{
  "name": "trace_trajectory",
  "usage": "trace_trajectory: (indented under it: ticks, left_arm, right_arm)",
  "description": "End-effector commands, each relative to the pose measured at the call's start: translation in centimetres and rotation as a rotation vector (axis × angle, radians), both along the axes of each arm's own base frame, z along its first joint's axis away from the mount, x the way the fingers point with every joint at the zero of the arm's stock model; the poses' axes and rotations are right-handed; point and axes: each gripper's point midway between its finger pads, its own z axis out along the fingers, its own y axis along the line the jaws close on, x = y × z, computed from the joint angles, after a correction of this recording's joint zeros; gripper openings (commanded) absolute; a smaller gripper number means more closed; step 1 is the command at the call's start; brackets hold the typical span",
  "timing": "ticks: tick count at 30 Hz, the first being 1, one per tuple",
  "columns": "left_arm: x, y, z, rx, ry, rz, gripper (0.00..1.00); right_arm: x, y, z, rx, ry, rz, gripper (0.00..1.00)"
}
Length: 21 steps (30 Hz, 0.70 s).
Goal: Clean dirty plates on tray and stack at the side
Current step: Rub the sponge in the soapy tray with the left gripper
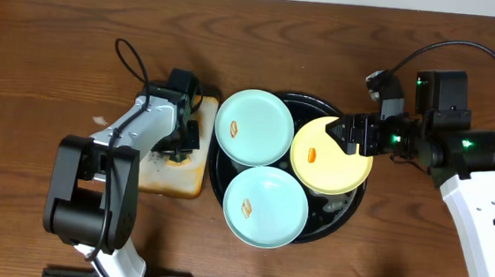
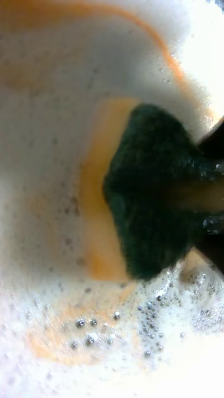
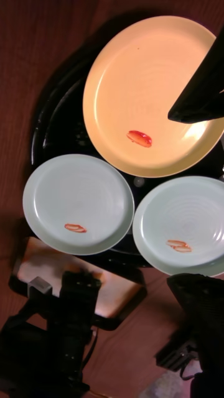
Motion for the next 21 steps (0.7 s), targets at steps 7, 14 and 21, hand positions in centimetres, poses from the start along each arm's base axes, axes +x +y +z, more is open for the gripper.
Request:
trace_trajectory:
  ticks: [7, 14, 21]
  left_arm:
    - [-0.2, 0.7, 1.3, 0.028, -0.003, 0.015, 0.07]
    - [1.3, 0.4, 8.6, -0.004, -0.179, 0.014, 0.07]
    - [1.2, -0.7, 14.2, -0.089, -0.297, -0.014, 0.07]
  right_arm:
    - [0.3, -0.3, 0.8, 0.005, -0.015, -0.016, 0.75]
    - [1.2, -2.8, -0.5, -0.087, 0.038, -0.196, 0.68]
    - [1.7, -5.2, -3.0, -0.168, 0.146, -0.382, 0.56]
